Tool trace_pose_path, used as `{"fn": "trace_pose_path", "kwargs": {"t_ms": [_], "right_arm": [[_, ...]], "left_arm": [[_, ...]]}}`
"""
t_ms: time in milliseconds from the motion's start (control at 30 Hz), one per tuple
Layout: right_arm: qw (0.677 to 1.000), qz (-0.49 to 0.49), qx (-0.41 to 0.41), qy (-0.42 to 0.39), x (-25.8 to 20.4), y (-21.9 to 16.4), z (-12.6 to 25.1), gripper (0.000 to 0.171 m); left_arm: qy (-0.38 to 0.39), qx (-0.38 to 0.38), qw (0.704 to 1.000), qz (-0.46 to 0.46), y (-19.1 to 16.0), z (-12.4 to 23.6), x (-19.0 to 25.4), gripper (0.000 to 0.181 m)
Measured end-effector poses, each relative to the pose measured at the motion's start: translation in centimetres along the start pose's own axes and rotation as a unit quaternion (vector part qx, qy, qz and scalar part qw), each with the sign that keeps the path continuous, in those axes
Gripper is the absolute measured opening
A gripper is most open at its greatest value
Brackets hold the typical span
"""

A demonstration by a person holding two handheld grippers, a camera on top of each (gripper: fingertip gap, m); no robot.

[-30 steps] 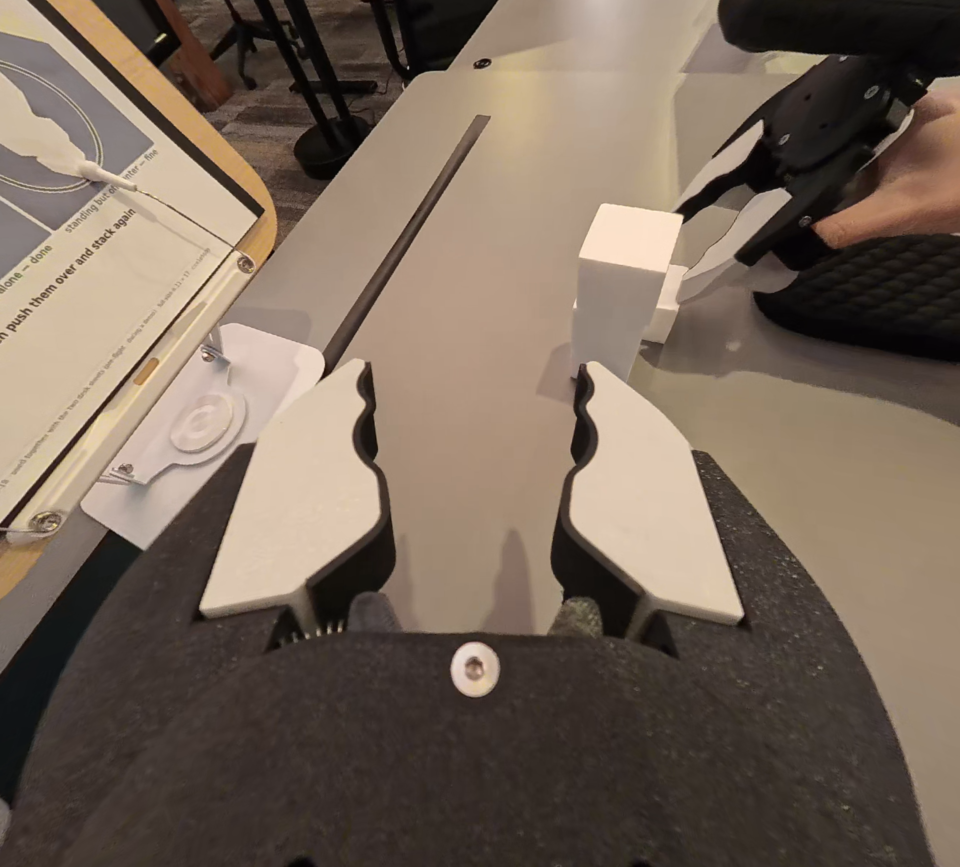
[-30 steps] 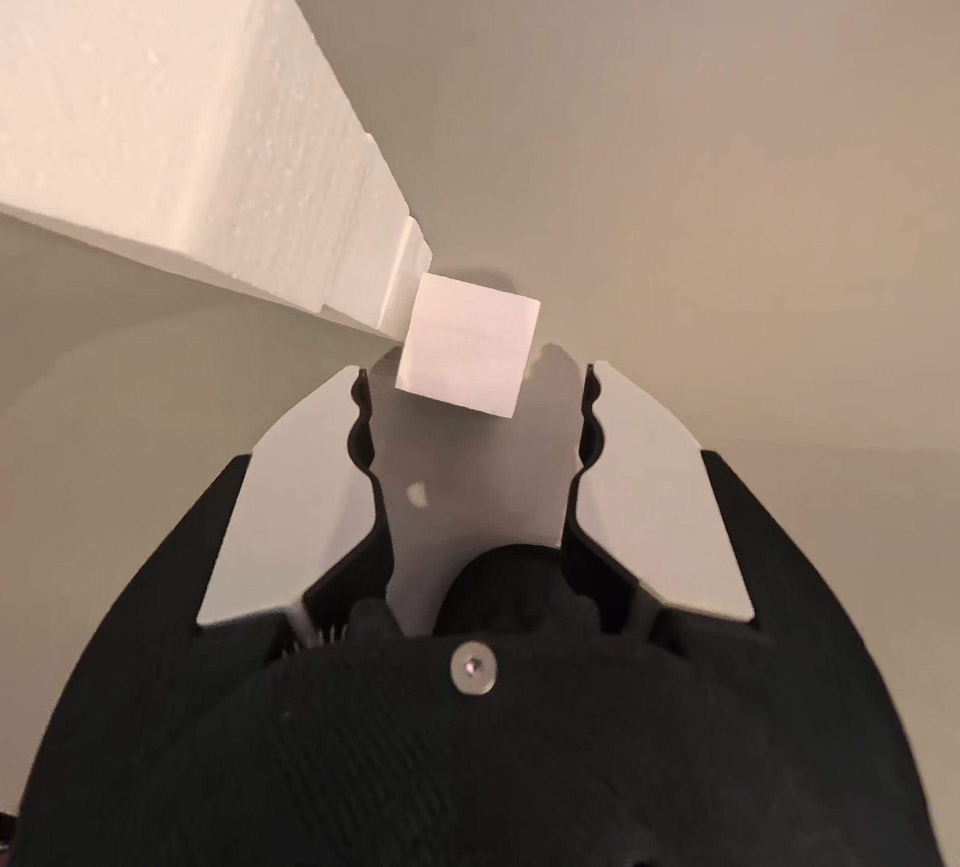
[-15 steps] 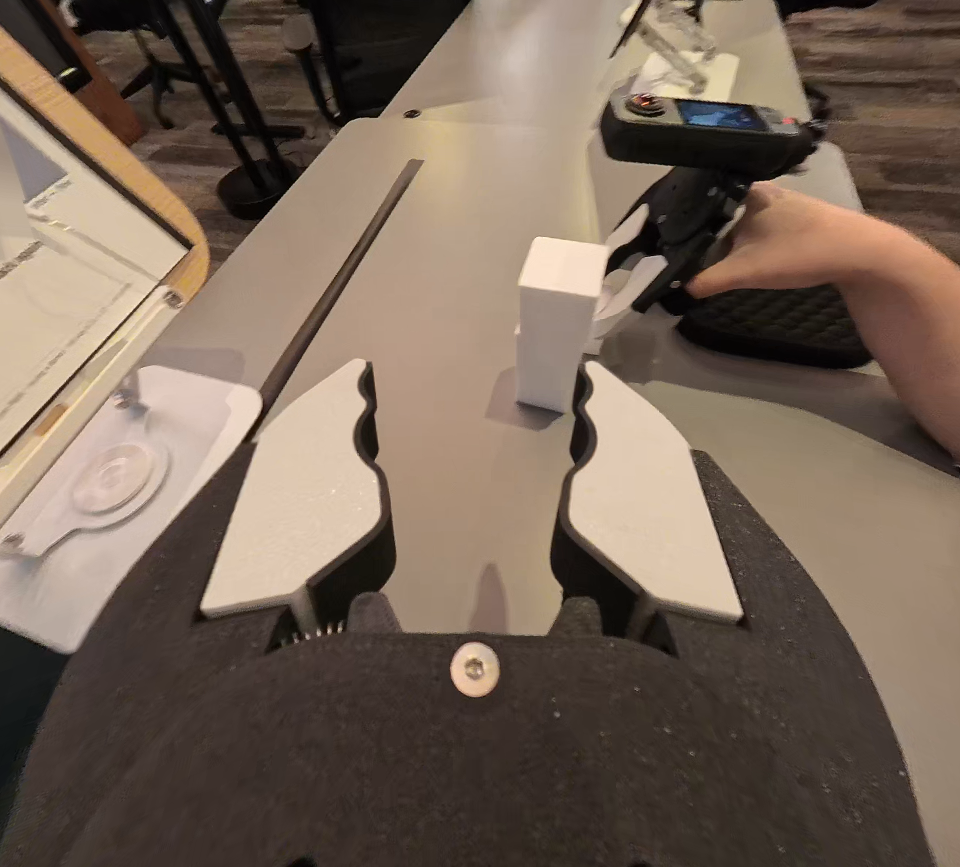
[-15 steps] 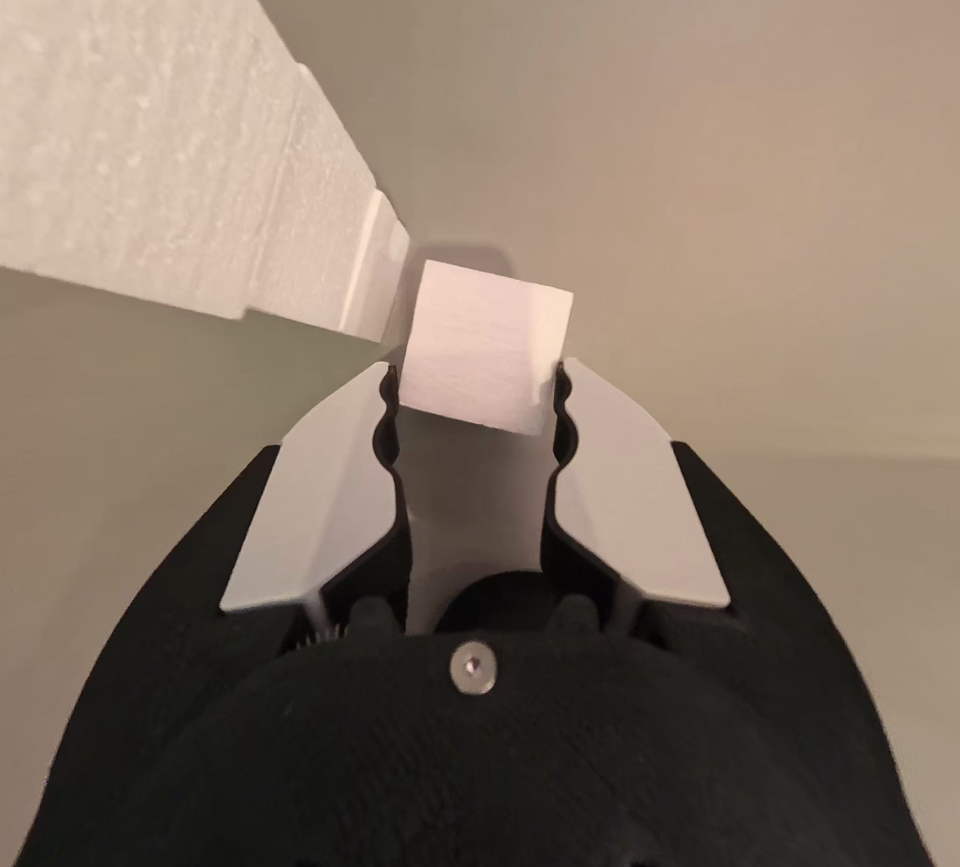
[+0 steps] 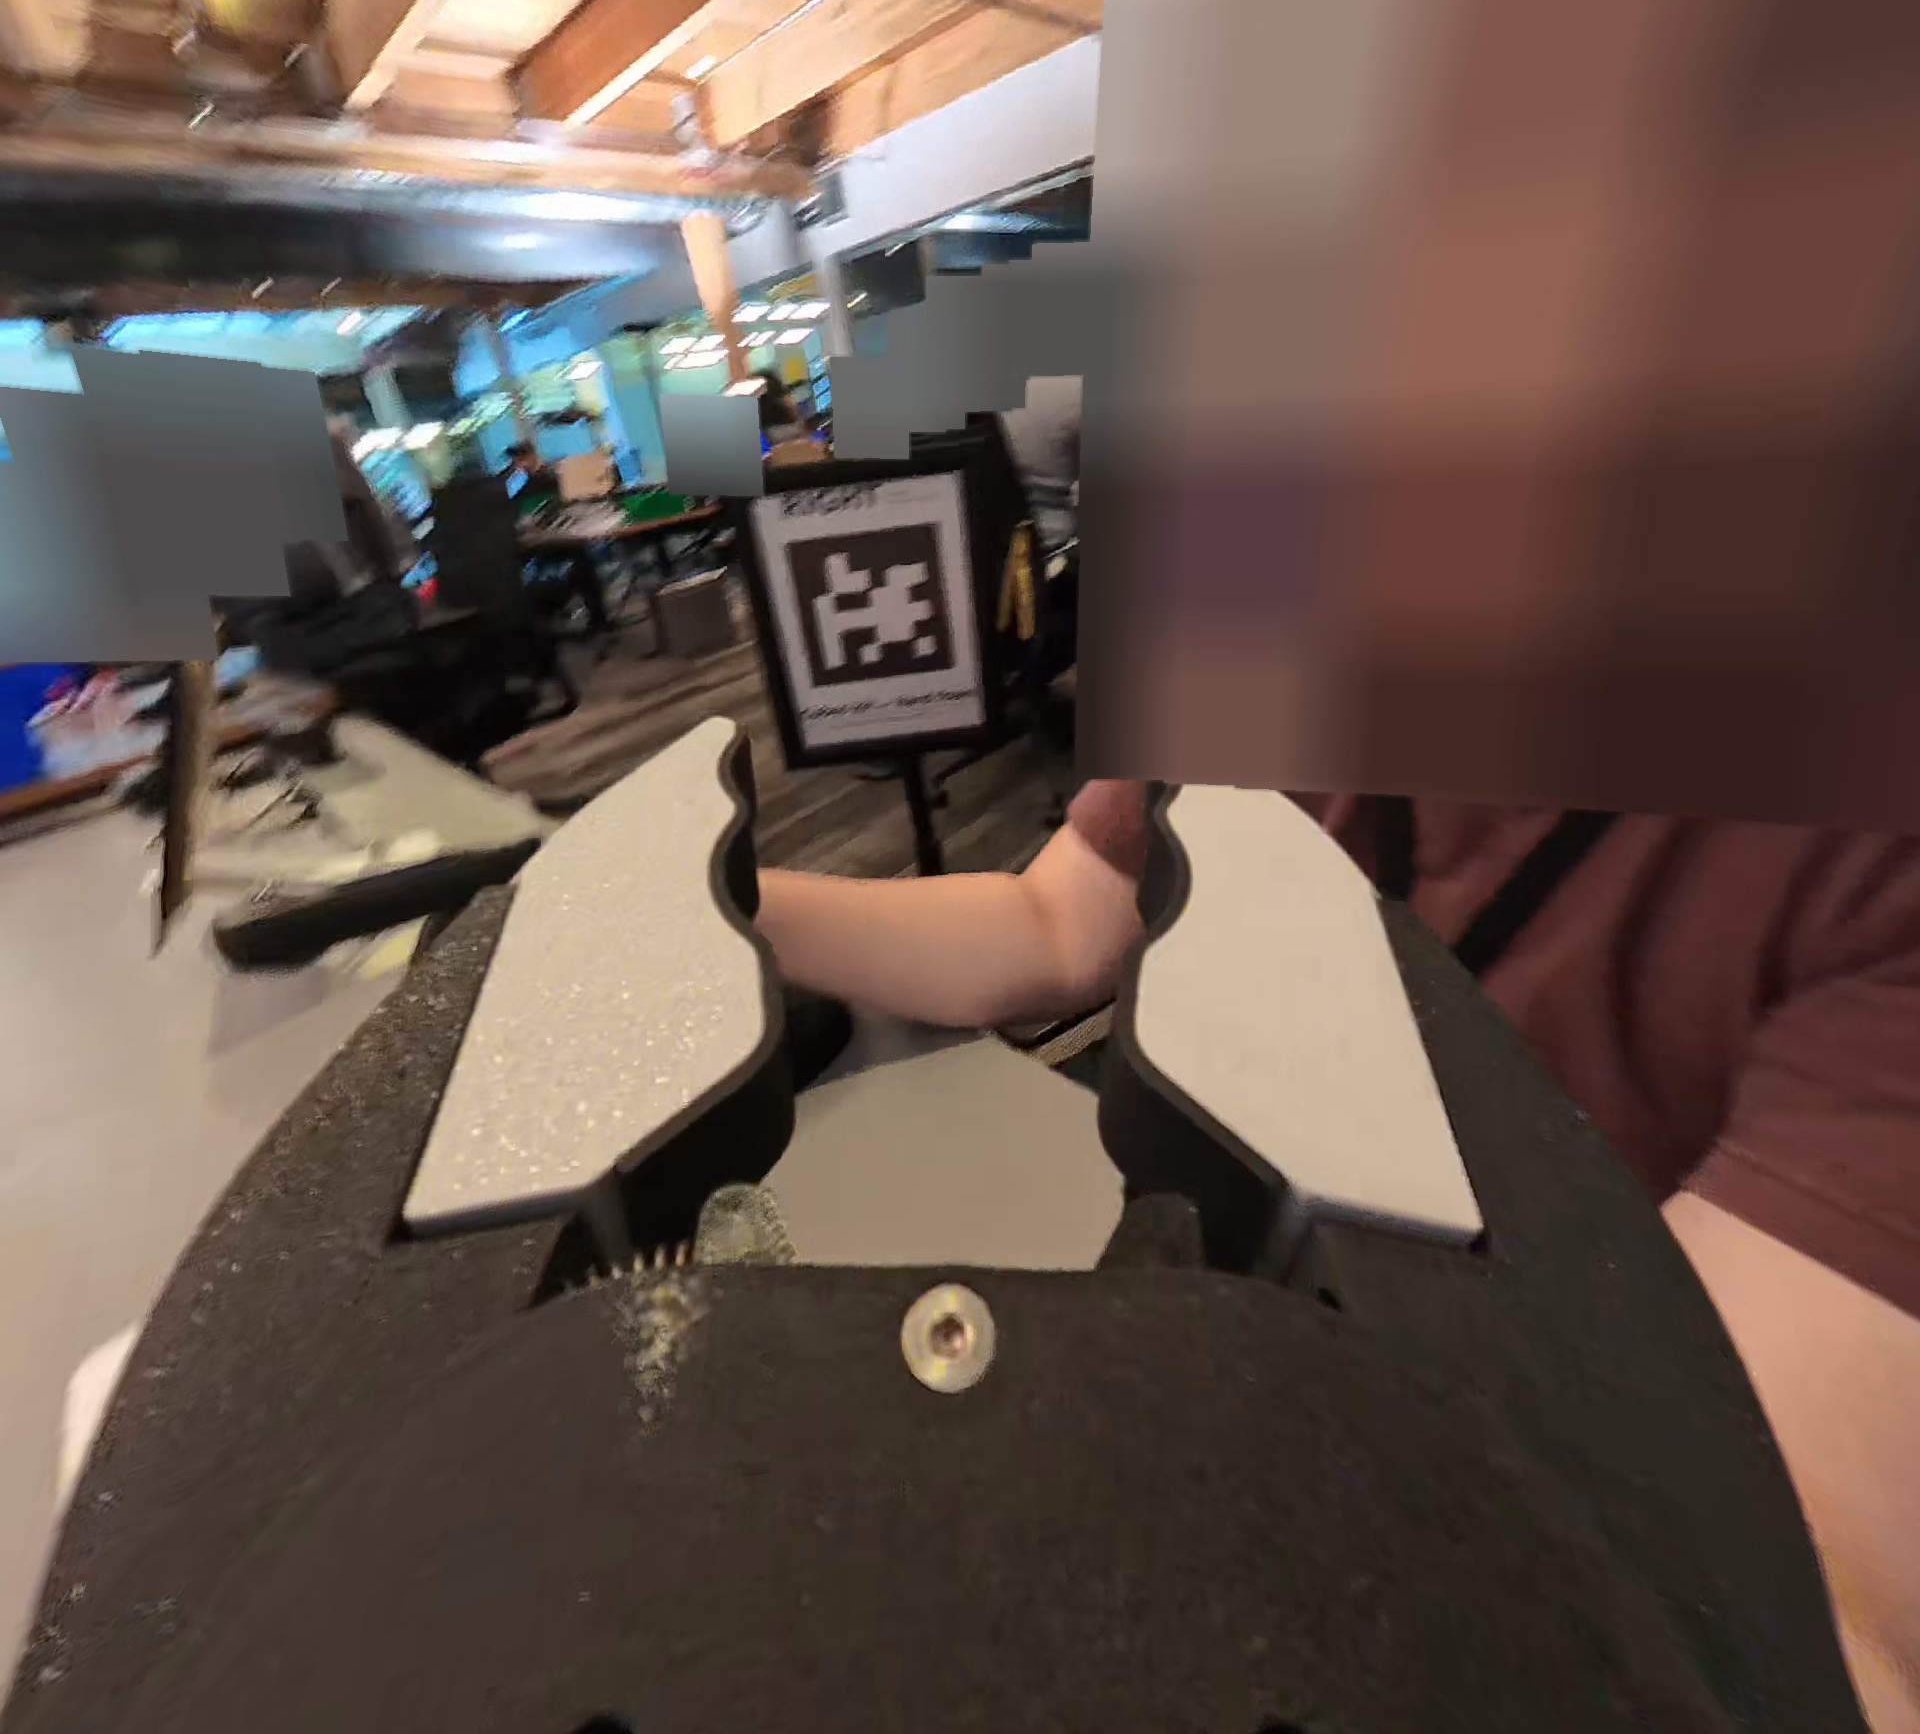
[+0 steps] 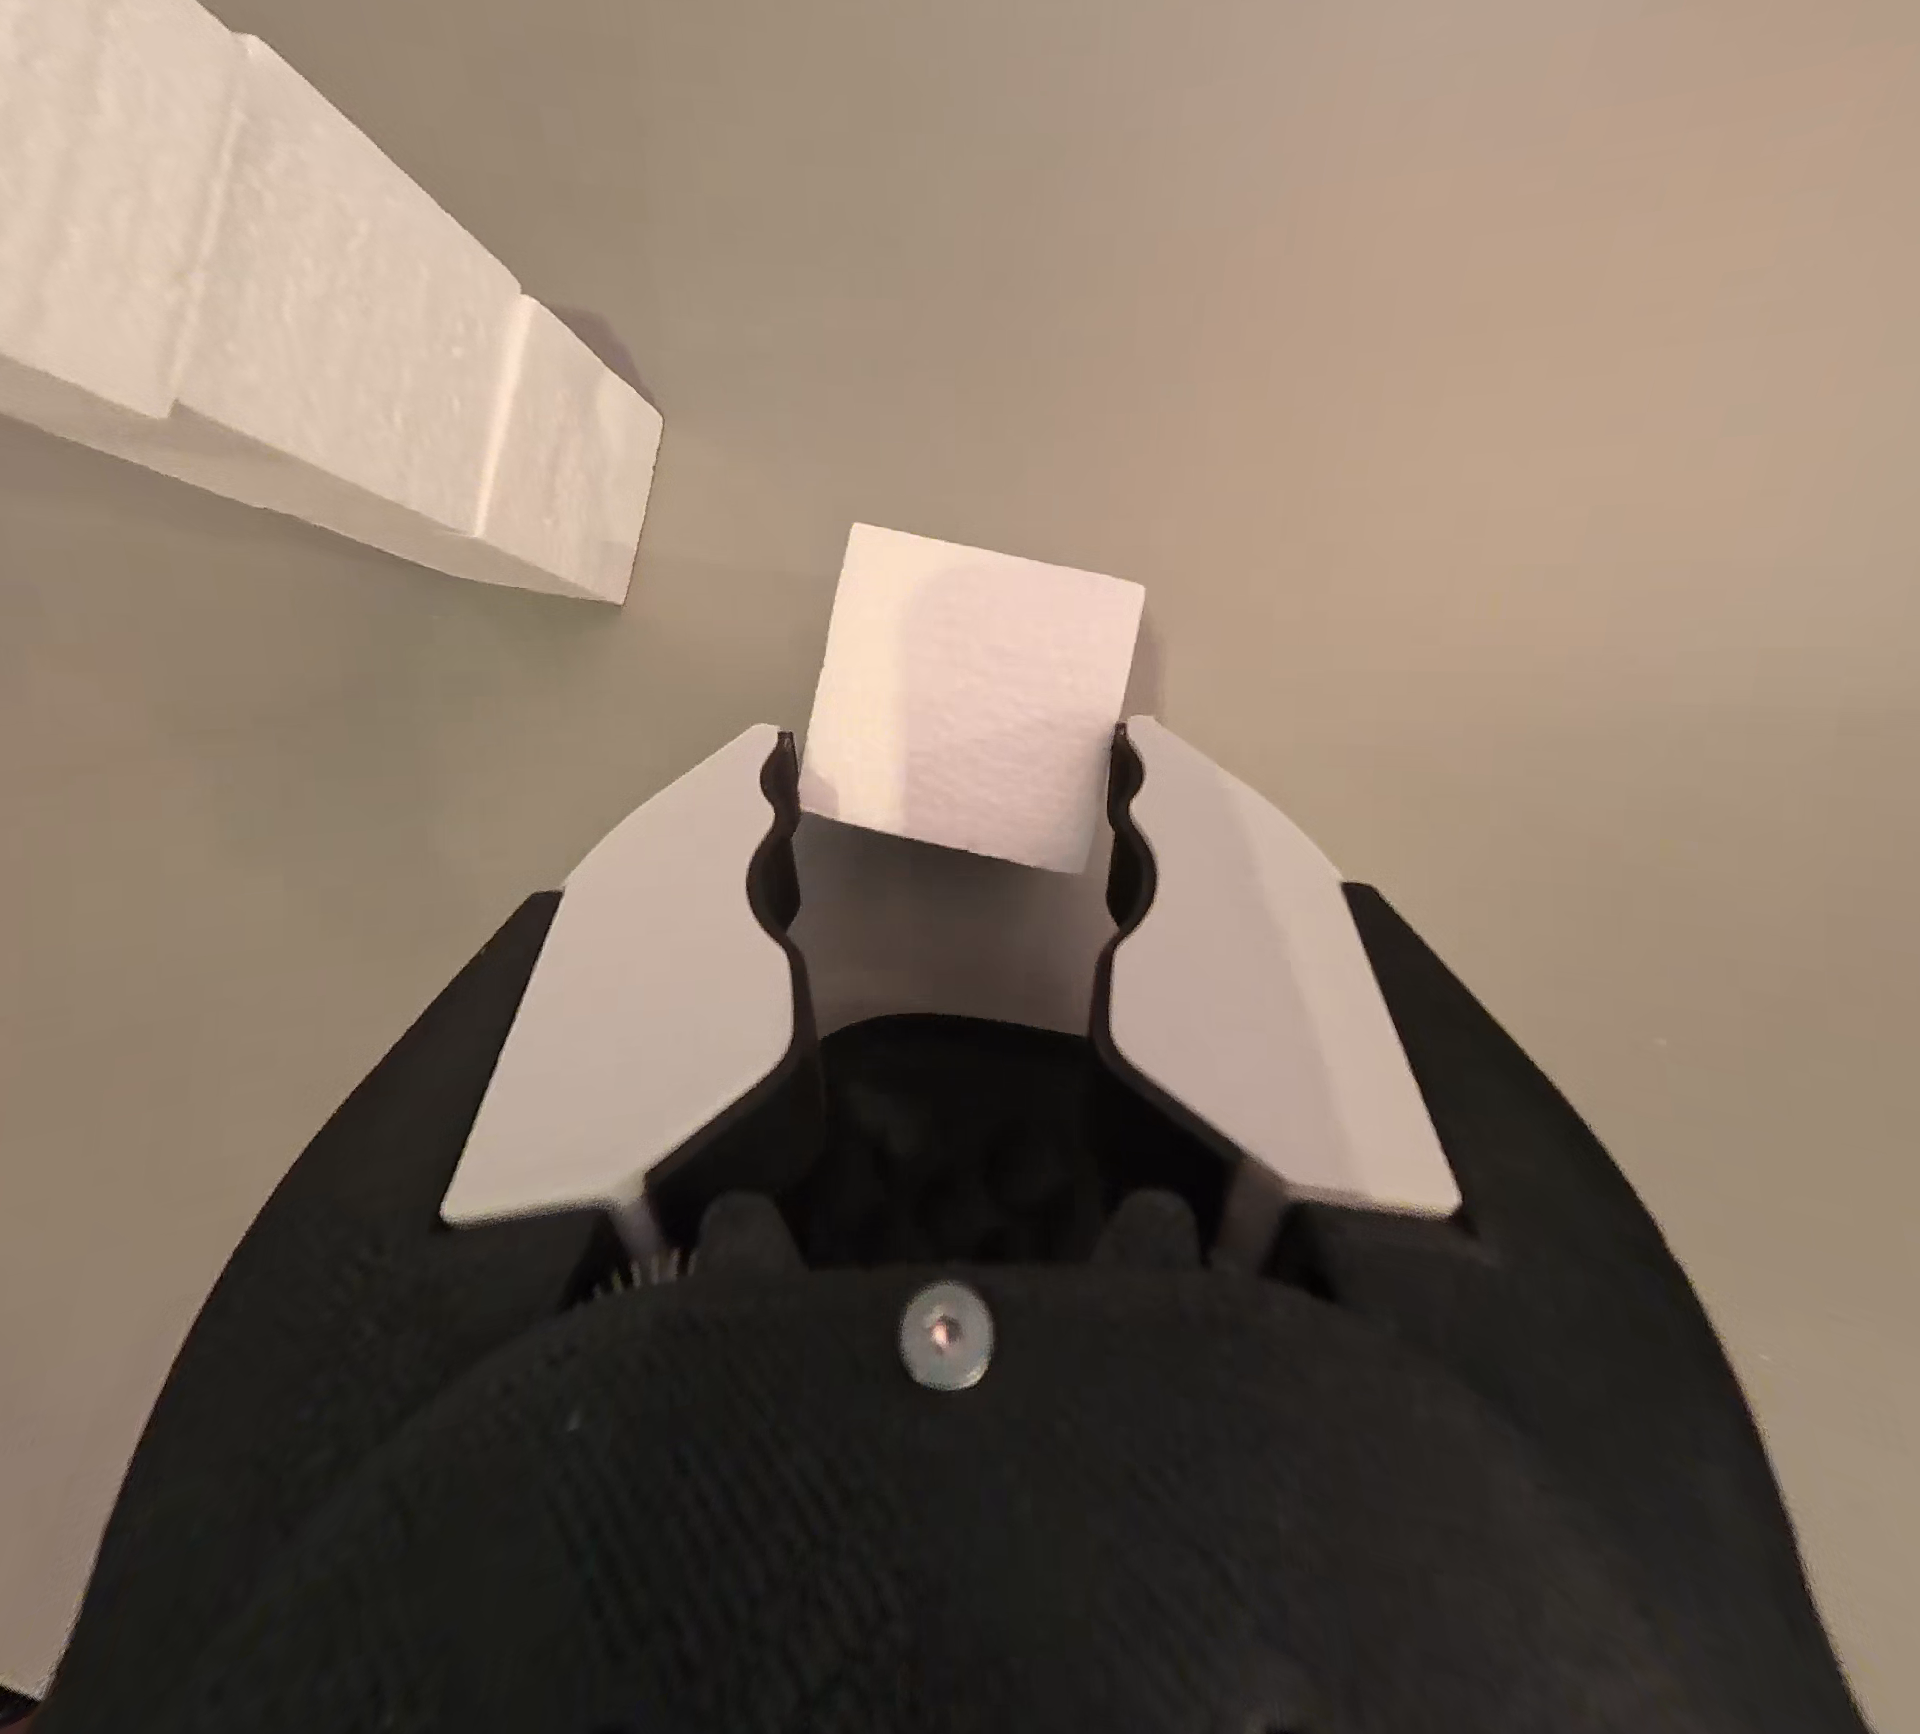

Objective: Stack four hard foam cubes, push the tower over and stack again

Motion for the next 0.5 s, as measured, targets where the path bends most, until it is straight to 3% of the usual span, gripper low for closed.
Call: {"fn": "trace_pose_path", "kwargs": {"t_ms": [100, 167, 233, 367, 500], "right_arm": [[1.000, 0.005, 0.001, 0.008, -0.2, -0.1, -0.2, 0.058], [1.000, 0.013, -0.002, 0.009, -0.3, -0.1, -0.2, 0.058], [1.000, 0.025, -0.007, 0.009, -0.5, -0.2, -0.2, 0.058], [0.999, 0.035, -0.009, 0.007, -0.6, -0.2, -0.3, 0.058], [0.999, 0.039, -0.009, 0.010, -0.7, -0.2, -0.3, 0.058]], "left_arm": [[-0.126, 0.079, 0.988, -0.032, 2.3, 0.5, 4.2, 0.075], [-0.236, 0.136, 0.960, -0.065, 3.5, 1.9, 7.8, 0.073], [-0.295, 0.166, 0.936, -0.097, 3.9, 3.0, 10.0, 0.073], [-0.349, 0.174, 0.912, -0.130, 3.7, 3.8, 12.1, 0.072], [-0.339, 0.161, 0.919, -0.118, 3.6, 3.3, 11.6, 0.073]]}}
Point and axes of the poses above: each gripper's, where its closed fingertips meet, z back along the fingers, y out of its top, x = y × z across the jaws, the point moved 1 cm from there along z, back along the fingers, and after that the axes turned 3 degrees about x, right-handed, at the moved point
